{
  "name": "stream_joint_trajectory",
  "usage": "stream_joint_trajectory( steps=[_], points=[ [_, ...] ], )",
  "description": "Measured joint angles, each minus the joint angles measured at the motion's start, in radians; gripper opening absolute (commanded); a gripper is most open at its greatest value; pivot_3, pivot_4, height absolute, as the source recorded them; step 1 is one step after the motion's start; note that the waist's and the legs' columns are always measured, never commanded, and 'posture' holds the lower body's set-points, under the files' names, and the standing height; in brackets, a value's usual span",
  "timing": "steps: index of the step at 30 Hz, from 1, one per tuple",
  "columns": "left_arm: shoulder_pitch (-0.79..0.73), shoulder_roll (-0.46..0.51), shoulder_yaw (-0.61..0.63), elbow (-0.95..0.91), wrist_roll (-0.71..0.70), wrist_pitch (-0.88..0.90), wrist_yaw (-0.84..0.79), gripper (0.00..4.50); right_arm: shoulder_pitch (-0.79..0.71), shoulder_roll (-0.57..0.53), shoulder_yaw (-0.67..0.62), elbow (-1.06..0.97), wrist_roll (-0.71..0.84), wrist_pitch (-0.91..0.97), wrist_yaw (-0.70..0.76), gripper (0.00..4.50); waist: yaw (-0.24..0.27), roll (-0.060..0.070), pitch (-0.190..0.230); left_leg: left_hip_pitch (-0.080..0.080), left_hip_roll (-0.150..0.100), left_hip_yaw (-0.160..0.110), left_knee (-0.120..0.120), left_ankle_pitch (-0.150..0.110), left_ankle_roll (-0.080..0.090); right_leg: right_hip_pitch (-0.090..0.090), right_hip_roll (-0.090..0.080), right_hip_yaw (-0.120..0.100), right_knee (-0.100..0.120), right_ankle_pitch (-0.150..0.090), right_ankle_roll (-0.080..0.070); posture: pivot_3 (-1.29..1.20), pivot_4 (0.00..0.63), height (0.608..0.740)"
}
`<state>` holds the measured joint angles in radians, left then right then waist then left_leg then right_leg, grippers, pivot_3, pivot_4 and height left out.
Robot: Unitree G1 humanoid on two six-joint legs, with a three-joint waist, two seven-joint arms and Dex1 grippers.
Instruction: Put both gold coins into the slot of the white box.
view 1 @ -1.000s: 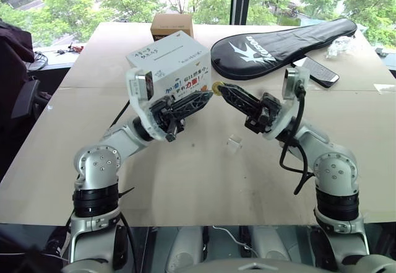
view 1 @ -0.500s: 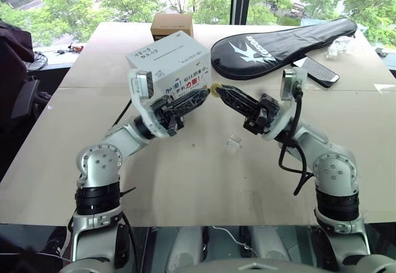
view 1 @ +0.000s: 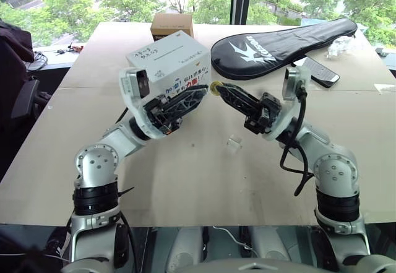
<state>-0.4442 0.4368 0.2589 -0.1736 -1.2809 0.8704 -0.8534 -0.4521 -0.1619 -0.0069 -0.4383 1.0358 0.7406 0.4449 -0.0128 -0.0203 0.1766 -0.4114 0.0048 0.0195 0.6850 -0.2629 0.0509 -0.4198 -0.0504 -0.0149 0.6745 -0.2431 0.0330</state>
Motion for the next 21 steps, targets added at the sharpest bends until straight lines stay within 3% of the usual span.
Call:
stream_joint_trajectory(
  steps=[20,21],
  points=[
    [0.000,0.001,-0.035,0.000,-0.006,0.014,-0.016,2.15,-0.002,-0.017,0.025,-0.021,0.057,0.028,-0.015,0.00,0.000,0.000,0.000,-0.001,0.000,0.000,-0.001,0.000,0.000,0.000,0.000,0.000,-0.002,0.000,0.000,0.00,0.150,0.740],
    [-0.001,0.000,-0.035,0.000,-0.006,0.014,-0.017,1.93,-0.002,-0.017,0.028,-0.021,0.060,0.028,-0.016,0.00,0.000,0.000,0.000,-0.001,0.000,0.000,-0.001,0.000,0.000,0.000,0.000,0.000,-0.002,0.000,0.000,0.00,0.150,0.740]
  ],
)
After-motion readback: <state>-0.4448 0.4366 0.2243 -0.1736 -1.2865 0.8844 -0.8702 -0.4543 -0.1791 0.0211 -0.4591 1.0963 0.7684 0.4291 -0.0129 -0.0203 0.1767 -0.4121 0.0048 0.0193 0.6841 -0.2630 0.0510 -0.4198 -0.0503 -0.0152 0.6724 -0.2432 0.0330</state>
